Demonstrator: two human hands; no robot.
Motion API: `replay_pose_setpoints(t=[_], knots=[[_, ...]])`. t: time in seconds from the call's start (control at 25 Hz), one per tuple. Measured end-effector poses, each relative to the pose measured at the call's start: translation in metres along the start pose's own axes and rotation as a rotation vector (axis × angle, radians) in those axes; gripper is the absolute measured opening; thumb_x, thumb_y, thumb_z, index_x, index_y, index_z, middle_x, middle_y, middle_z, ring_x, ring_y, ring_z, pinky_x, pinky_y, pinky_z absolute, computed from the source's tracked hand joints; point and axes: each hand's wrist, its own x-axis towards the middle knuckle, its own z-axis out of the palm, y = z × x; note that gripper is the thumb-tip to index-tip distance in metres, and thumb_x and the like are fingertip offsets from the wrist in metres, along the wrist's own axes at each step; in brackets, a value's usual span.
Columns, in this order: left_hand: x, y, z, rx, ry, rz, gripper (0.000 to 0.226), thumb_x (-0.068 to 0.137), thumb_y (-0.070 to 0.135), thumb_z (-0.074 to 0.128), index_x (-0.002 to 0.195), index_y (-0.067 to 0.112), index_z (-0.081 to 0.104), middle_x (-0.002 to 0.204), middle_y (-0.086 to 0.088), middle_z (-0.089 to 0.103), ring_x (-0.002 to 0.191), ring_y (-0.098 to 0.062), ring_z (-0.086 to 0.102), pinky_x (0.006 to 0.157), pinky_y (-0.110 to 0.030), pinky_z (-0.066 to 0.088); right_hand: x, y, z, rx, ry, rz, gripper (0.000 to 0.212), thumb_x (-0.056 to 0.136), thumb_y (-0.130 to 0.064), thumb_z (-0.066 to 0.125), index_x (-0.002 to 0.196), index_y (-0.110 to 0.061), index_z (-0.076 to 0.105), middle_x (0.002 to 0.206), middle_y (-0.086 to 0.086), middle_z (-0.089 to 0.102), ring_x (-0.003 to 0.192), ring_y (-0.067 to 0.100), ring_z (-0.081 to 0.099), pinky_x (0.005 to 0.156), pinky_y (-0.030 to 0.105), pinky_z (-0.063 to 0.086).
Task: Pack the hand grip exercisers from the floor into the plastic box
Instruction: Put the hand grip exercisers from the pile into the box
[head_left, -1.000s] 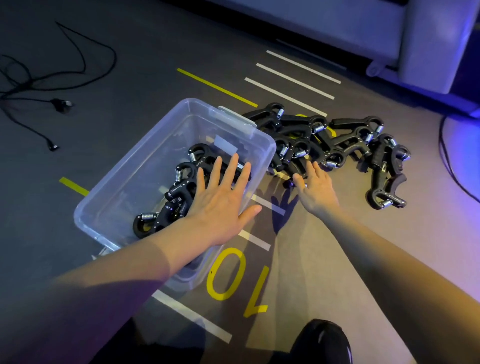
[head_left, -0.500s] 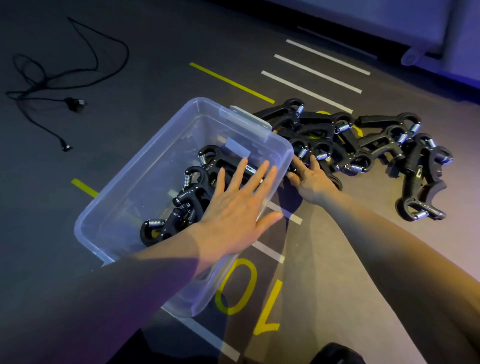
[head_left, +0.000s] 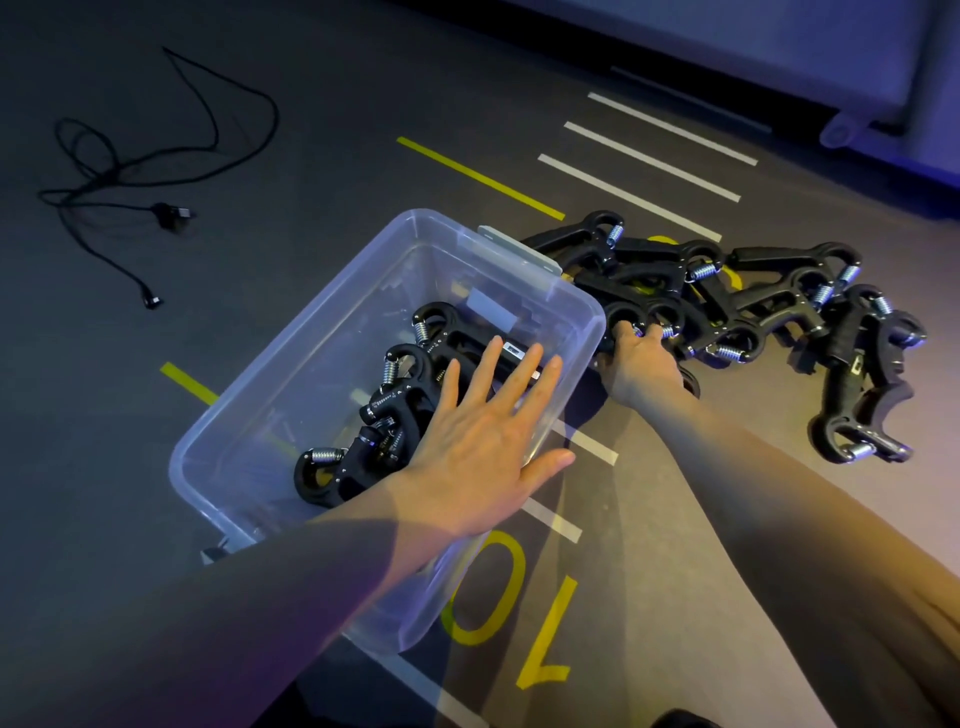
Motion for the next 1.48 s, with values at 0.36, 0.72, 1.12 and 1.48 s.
replay_pose_setpoints(t=[0.36,0.72,1.12,1.48], knots=[[-0.006,-0.003,0.003,-0.044,0.000,-0.011,0.075,0.091,0.061,0.019,0.142,0.027,-0.024,0.155,0.004,-0.022,0.139,-0.024,-0.026,0.113,-0.046,-0.010,-0.015,0.010,-0.005,0.634,0.142,0.089,0.046,0.089,-0.002,0.043,0.135,-0.006,0.048,0.145,0.013,0.023,0.116,0.035,0.048,0.098,0.038,0.044],[-0.013,0.001,-0.004,-0.029,0.084,-0.046,0.076,0.091,0.060,0.018,0.143,0.023,-0.023,0.153,0.000,-0.027,0.140,-0.026,-0.024,0.112,-0.047,-0.012,-0.064,0.015,-0.040,0.472,0.572,-0.313,0.043,0.087,-0.005,0.044,0.128,-0.012,0.054,0.152,0.003,0.021,0.129,0.018,0.040,0.087,0.018,0.033],[-0.035,-0.013,-0.028,-0.100,0.409,-0.158,0.083,0.085,0.064,0.010,0.143,0.014,-0.022,0.153,-0.009,-0.026,0.141,-0.028,-0.021,0.109,-0.049,-0.015,-0.134,-0.035,-0.091,0.304,0.909,-0.990,0.034,0.086,-0.011,0.047,0.112,0.005,0.061,0.139,0.027,0.039,0.123,0.036,0.044,0.096,0.054,0.040],[-0.078,-0.067,-0.037,-0.327,0.619,-0.289,0.096,0.085,0.045,0.057,0.147,0.010,-0.008,0.155,-0.004,0.018,0.143,-0.019,0.014,0.116,-0.045,-0.002,-0.177,-0.105,-0.052,0.362,0.260,-1.184,0.043,0.090,-0.021,0.038,0.122,-0.006,0.061,0.142,0.009,0.043,0.129,0.017,0.042,0.104,0.024,0.034]])
